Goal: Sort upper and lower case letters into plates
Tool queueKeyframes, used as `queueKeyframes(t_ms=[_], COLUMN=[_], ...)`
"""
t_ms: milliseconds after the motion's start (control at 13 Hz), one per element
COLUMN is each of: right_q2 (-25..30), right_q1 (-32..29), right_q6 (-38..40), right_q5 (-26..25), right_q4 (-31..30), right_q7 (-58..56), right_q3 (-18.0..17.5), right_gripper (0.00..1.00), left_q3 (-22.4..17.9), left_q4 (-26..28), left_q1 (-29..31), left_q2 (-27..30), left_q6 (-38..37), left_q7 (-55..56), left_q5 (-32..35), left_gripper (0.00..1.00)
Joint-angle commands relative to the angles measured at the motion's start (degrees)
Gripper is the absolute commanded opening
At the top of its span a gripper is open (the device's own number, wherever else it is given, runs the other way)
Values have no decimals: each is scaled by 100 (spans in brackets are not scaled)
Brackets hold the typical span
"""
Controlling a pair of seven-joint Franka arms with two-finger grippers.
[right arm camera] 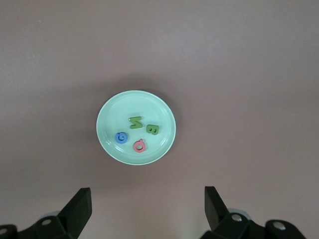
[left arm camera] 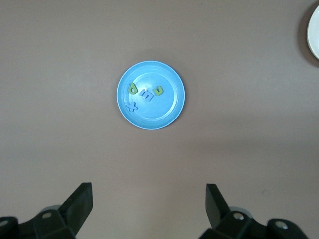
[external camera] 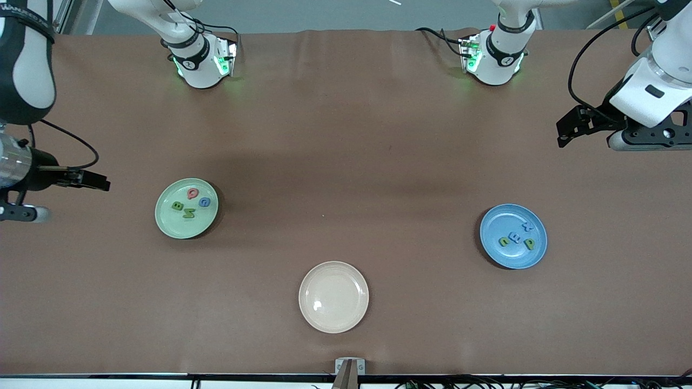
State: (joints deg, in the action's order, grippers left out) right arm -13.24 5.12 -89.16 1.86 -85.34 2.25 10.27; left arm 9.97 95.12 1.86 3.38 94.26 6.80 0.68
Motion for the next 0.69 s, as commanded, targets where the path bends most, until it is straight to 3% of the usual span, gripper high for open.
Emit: queueKeyframes(t_ms=[0, 614], right_q2=[-117, -205], right_q1=[-230, -222], right_q6=[101, 109], right_q5=[-10, 51], right_q4=[297, 615], right_q7=[-76, -76], right_q3=[-78, -95], right_gripper=[100, 100], left_q3=[-13, -31], left_q4=[-169, -64], left_q1=[43, 131], left_q2=[22, 172], left_q6=[-196, -461], left_q7=[-354, -408], left_q5=[11, 11], left_gripper=[100, 100])
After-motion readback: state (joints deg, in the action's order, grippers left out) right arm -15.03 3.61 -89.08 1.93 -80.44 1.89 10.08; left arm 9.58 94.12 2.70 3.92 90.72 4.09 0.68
